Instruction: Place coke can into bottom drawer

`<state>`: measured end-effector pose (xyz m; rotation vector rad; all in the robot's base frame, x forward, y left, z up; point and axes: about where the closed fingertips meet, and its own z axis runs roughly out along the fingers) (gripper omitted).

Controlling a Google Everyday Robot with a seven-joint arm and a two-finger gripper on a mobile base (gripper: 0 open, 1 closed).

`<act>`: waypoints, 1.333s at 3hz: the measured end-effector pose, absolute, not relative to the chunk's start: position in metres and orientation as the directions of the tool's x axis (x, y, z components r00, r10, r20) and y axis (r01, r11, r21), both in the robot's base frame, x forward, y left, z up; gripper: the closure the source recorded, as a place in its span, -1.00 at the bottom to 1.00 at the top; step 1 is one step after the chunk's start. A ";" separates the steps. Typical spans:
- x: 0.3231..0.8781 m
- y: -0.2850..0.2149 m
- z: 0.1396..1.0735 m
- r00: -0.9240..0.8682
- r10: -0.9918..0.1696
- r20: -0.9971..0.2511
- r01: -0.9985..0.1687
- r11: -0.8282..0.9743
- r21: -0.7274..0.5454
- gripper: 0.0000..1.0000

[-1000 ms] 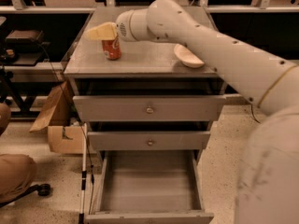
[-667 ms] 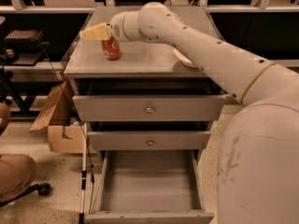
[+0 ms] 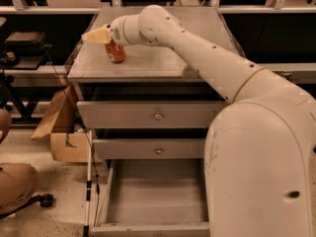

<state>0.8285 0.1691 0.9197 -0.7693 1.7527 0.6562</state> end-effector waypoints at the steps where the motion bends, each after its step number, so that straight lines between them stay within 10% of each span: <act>1: 0.834 0.177 0.909 -0.243 -0.187 -0.952 -0.778 0.623 0.077 -0.21; 3: 0.804 0.127 0.928 -0.223 -0.130 -0.966 -0.758 0.646 0.088 0.90; 4: 0.741 0.076 0.950 -0.196 -0.101 -0.975 -0.764 0.639 0.087 1.00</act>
Offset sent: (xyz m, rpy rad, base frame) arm 0.0005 -0.0165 -0.0087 0.0296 0.0219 0.0048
